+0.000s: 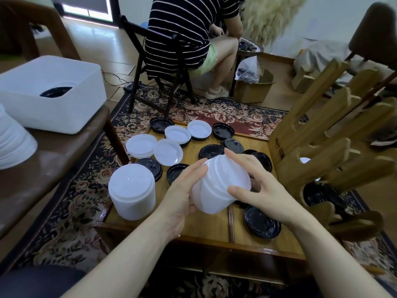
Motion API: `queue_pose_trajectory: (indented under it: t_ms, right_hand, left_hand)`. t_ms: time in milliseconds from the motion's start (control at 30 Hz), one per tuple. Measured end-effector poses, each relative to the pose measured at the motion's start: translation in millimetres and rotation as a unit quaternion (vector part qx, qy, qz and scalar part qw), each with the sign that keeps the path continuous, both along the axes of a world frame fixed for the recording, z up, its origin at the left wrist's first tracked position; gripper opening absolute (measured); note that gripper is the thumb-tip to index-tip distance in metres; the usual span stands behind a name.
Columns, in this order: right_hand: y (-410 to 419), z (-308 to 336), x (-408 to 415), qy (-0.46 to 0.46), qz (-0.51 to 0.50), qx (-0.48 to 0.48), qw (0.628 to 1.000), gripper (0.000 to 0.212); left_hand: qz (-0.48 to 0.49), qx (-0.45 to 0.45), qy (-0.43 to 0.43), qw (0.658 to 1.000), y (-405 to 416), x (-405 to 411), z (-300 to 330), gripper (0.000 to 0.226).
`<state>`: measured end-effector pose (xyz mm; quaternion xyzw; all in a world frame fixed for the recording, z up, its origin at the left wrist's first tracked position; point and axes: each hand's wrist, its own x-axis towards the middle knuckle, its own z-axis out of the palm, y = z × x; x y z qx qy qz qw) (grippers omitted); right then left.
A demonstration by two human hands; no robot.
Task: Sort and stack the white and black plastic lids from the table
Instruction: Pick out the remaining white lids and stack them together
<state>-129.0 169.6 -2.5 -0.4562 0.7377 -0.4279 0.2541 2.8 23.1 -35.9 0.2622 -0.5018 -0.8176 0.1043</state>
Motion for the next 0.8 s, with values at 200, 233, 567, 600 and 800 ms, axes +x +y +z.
queue_pose_trajectory:
  t_ms: [200, 233, 567, 600, 800]
  right_hand:
    - [3.0, 5.0, -2.7, 0.017, 0.07, 0.017, 0.997, 0.069]
    - [3.5, 4.9, -3.8, 0.02, 0.076, 0.021, 0.997, 0.069]
    - [-1.2, -9.0, 0.7, 0.088, 0.038, 0.018, 0.995, 0.069]
    - [-1.5, -9.6, 1.0, 0.091, 0.037, 0.019, 0.995, 0.069]
    - [-3.7, -12.8, 6.2, 0.097, 0.015, 0.014, 0.995, 0.071]
  left_hand:
    - [-0.024, -0.001, -0.017, 1.0, 1.4, 0.5, 2.4, 0.034]
    - [-0.03, -0.003, -0.016, 0.999, 1.8, 0.5, 2.6, 0.035]
    - [-0.023, -0.024, 0.002, 0.999, 0.0, -0.4, -3.7, 0.044]
    - [-0.021, -0.024, -0.001, 0.999, 0.1, -0.4, -3.5, 0.043]
    - [-0.022, -0.027, -0.012, 0.999, -1.4, -0.4, -0.7, 0.045]
